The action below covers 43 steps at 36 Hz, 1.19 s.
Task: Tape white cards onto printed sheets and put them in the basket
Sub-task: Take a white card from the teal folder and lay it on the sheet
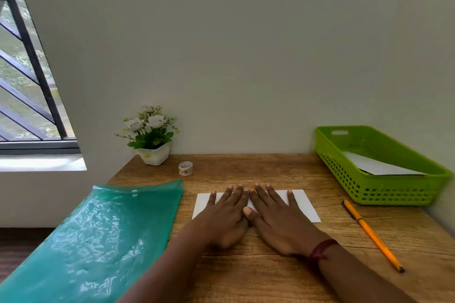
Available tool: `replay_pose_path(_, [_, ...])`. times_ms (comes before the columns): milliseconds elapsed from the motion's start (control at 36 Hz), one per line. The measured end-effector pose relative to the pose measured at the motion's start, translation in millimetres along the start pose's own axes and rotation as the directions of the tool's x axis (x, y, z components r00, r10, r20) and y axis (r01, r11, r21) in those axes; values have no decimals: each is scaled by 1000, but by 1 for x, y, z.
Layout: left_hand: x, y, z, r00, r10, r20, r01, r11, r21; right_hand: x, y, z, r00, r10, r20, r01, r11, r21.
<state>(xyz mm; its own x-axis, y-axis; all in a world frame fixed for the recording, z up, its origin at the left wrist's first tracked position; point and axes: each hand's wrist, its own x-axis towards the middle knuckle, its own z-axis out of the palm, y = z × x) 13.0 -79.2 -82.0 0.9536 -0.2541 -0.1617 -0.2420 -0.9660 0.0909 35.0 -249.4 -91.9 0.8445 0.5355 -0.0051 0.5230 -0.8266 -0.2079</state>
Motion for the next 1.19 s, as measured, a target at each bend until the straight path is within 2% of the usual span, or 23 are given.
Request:
replay_pose_path(306, [1, 3, 2, 1000, -21, 21, 19, 996, 87, 2, 1, 2, 999, 0, 35, 1, 1000, -21])
replay_pose_path(500, [2, 5, 3, 998, -57, 22, 55, 995, 83, 2, 1, 1, 999, 14, 42, -14, 1000, -8])
replay_pose_path(722, [2, 8, 3, 985, -169, 41, 168, 986, 19, 1, 4, -1, 993, 103, 49, -104, 995, 8])
replay_pose_path(889, [1, -4, 1, 948, -309, 80, 310, 951, 7, 0, 22, -5, 978, 202, 43, -201, 979, -24])
replay_pose_path(1194, [3, -5, -2, 935, -335, 119, 336, 942, 10, -2, 32, -4, 977, 212, 22, -211, 977, -43])
